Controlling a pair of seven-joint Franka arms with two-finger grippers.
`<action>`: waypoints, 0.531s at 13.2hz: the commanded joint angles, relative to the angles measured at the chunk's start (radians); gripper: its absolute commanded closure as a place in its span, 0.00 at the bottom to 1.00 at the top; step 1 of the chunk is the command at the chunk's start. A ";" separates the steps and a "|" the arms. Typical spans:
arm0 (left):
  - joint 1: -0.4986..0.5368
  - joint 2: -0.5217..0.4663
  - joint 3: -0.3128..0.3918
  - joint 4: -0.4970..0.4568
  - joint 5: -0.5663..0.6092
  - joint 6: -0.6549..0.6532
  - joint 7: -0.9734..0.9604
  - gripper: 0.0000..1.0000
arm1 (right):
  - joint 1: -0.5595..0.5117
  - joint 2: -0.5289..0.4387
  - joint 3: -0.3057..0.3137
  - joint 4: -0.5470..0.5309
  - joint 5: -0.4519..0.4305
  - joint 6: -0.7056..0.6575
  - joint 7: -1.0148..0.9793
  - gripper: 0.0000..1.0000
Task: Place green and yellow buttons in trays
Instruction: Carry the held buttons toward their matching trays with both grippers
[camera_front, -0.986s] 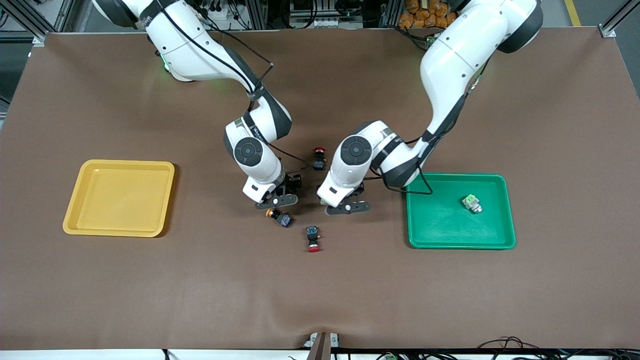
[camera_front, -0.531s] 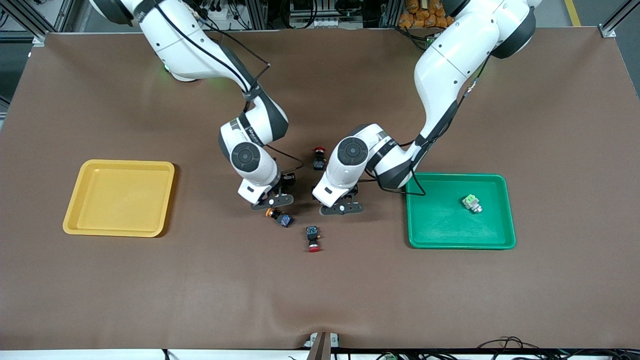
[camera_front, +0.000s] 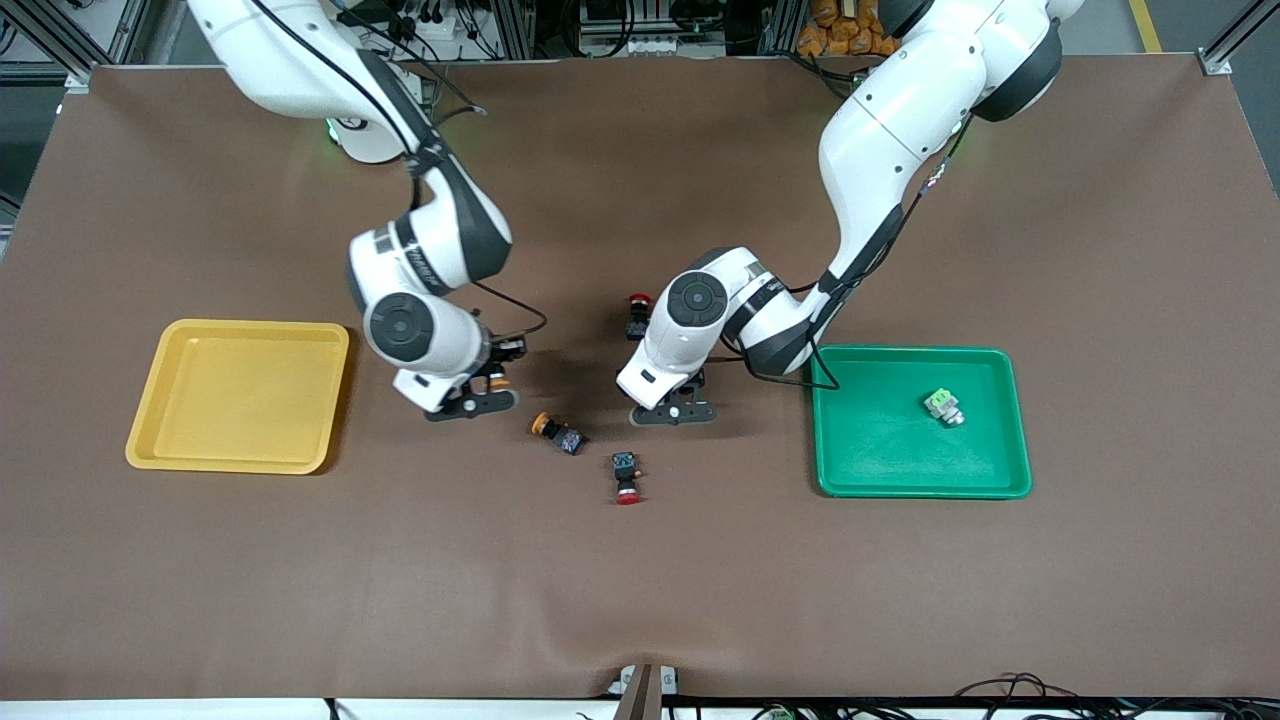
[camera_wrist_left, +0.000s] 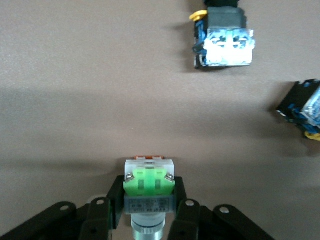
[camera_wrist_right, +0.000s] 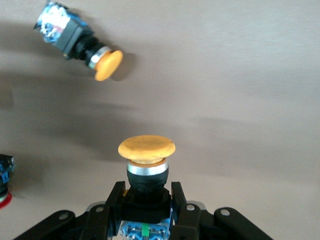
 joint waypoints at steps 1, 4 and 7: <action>-0.016 0.017 0.013 0.029 0.020 0.007 -0.006 1.00 | -0.059 -0.079 0.014 -0.038 -0.013 -0.040 -0.039 1.00; 0.030 -0.060 0.013 0.027 0.004 -0.012 -0.038 1.00 | -0.126 -0.129 0.014 -0.085 -0.013 -0.043 -0.150 1.00; 0.112 -0.178 -0.011 0.023 -0.007 -0.101 -0.050 1.00 | -0.252 -0.162 0.016 -0.130 -0.013 -0.043 -0.371 1.00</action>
